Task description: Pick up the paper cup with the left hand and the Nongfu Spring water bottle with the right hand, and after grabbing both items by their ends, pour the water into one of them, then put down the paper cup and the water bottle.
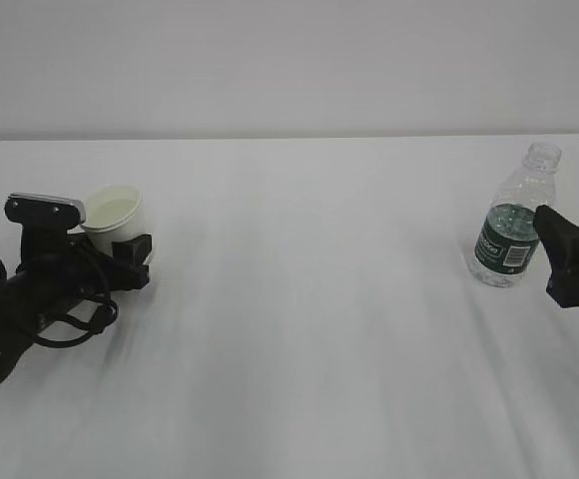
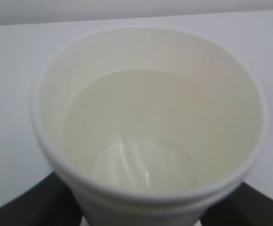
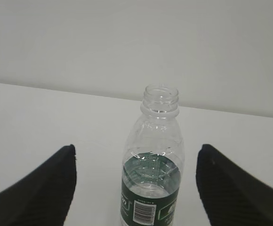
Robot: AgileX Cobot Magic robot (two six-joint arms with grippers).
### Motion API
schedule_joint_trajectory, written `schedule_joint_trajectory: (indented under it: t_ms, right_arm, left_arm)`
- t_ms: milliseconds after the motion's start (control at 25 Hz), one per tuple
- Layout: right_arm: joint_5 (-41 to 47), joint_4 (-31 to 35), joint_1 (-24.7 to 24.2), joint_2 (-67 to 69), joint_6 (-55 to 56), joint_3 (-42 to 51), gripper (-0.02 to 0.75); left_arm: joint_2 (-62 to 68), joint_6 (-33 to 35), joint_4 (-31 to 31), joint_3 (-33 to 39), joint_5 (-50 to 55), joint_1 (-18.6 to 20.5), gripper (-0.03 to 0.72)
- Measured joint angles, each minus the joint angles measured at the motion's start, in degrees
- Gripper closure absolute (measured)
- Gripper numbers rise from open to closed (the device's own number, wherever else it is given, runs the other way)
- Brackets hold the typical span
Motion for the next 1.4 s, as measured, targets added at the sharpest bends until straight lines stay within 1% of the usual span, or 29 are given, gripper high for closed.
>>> schedule_joint_trajectory:
  t_ms: [240,480,880,1160,1400]
  right_arm:
    - [0.0,0.0,0.0,0.0,0.0,0.0,0.146]
    - [0.0,0.0,0.0,0.0,0.0,0.0,0.146]
    - [0.0,0.0,0.0,0.0,0.1,0.0,0.146]
    - [0.0,-0.1,0.0,0.0,0.2,0.0,0.146]
    - [0.0,-0.1,0.0,0.0,0.2,0.0,0.146]
  left_arm:
    - [0.0,0.0,0.0,0.0,0.0,0.0,0.217]
    - [0.0,0.0,0.0,0.0,0.0,0.0,0.160]
    - [0.0,0.0,0.0,0.0,-0.1,0.0,0.148]
    - [0.0,0.0,0.0,-0.2,-1.4,0.0,0.100]
    - [0.0,0.1,0.0,-0.2,-1.4,0.0,0.090]
